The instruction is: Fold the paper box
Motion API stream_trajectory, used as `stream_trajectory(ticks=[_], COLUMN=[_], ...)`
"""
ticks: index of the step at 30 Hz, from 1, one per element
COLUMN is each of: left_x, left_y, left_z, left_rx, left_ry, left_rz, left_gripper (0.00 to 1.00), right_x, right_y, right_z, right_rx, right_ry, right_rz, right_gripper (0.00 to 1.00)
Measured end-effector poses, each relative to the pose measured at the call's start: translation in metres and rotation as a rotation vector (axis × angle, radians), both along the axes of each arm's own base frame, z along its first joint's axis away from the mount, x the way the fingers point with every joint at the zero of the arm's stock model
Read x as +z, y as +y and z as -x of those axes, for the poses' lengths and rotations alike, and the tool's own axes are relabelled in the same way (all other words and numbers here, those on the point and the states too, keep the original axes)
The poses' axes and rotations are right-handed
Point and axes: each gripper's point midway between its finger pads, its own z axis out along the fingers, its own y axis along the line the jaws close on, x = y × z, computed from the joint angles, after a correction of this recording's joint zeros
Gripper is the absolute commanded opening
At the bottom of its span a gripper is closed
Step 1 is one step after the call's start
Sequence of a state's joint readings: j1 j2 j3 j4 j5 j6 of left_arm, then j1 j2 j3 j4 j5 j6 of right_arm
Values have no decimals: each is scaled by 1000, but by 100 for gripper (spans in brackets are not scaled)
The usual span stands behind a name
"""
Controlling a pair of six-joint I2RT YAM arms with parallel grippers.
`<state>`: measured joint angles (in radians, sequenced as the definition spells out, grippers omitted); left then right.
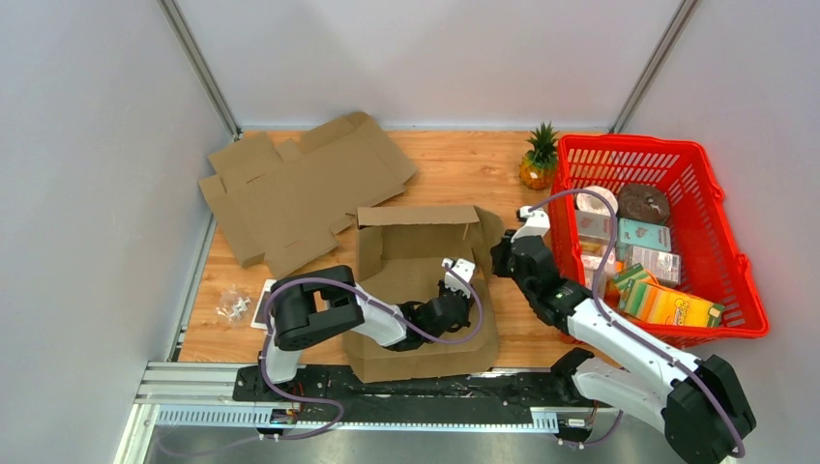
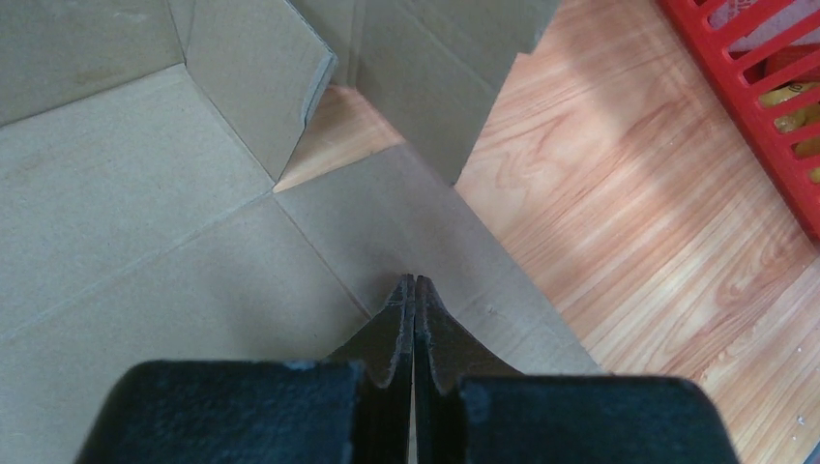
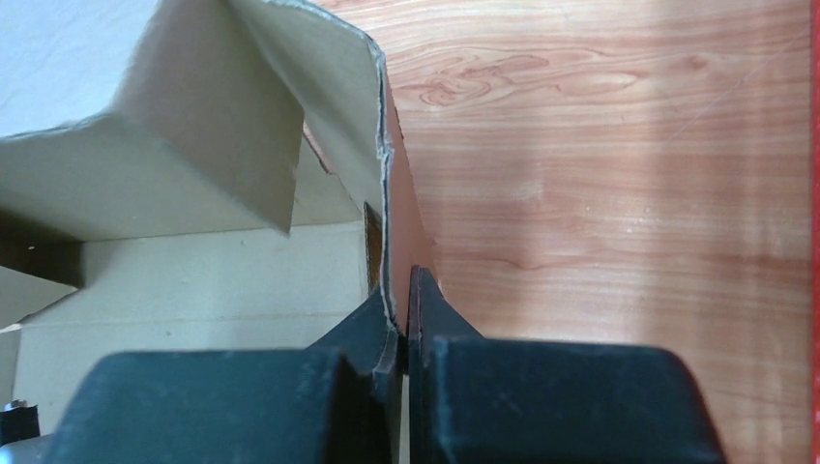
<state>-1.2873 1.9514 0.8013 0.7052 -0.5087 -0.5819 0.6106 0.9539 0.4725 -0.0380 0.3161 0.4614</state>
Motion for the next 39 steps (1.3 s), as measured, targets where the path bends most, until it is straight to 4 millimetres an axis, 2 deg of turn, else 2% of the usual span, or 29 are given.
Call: stream_trajectory(ticks=[5,11,14,17,18,19,21,23,24,28,30,33,38,39], left_x=[-1,-1,-1,-1,-1,-1,-1,-1,-1,-1,-1,-1,-1,-1], left_y=[0,-2,-1,-1,-1,-1,-1,0,1,2,2,3,4,4], left_z=[-3,-6,-6,-6,-6,-6,-6,-5,-5,-5,-5,-5,-4,-4], left_rx=[19,38,43,47,48,49,52,53,55,61,63,64,65,65], left_ry=[-2,-6,-6,-4,-3,-1,3,4,5,7,9,9,9,9], left_rz=[2,12,15,21,23,27,37,44,48,62,67,73,79,80], left_gripper=[0,0,0,0,0,0,0,0,0,0,0,0,0,0], right_x=[2,1,-2,-7,-8,-7,2,20,33,90,114,128,107,96], right_y=[8,24,25,25,23,23,21,20,19,2,-14,-33,-51,-52], right_z=[11,29,32,34,36,38,43,49,51,57,51,38,5,-4], right_rx=[-43,-55,-69,-73,-69,-61,-33,2,21,43,-2,-64,-135,-139], right_ry=[40,53,64,89,100,109,114,105,88,-14,-64,-107,-40,-10], right_rz=[-40,-35,-19,8,21,31,41,37,33,10,19,87,301,348], right_gripper=[2,14,23,37,48,53,66,68,72,72,72,72,71,71])
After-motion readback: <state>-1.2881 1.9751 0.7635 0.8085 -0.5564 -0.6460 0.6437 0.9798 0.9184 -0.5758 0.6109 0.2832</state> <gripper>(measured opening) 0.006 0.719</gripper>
